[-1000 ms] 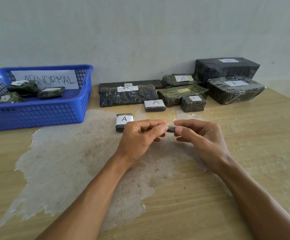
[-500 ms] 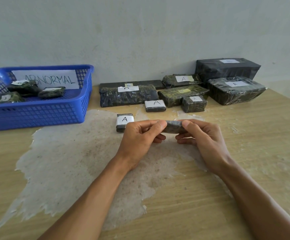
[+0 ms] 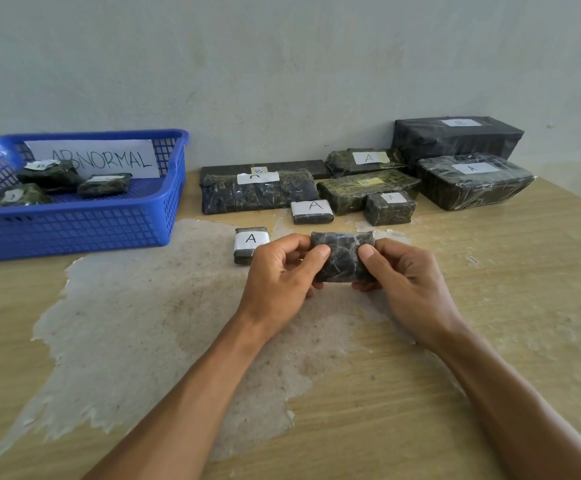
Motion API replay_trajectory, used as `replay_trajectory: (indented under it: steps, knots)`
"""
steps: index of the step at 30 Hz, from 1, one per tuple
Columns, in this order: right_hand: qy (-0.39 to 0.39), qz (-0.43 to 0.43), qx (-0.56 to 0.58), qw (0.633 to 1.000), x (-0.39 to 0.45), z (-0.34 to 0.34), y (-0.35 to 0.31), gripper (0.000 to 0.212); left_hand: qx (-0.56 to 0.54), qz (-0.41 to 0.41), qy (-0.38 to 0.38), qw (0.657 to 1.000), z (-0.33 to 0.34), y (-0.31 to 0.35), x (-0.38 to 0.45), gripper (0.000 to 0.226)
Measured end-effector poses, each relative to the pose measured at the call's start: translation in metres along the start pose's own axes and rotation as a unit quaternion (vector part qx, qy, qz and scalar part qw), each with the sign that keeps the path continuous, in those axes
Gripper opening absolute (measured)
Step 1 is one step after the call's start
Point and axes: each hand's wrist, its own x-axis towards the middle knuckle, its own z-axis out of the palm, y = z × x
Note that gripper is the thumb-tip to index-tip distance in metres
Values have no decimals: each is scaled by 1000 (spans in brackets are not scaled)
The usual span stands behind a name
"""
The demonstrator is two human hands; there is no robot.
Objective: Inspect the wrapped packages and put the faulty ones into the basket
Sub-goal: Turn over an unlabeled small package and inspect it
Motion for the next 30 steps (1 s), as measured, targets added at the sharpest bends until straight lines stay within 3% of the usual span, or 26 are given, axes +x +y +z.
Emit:
replay_trajectory:
  steps: [8,19,30]
  knots:
    - [14,1,66,998,-1,2,-3,15,-12,4,-22,1000,1,1,-1,12]
    - [-2,12,42,999,-3,5,-3,14,-15,-3,-21,1000,3,6,-2,9]
    - [32,26,29,999,-1,4,-2,14,-16,-15,-30,999,3,7,-3,13]
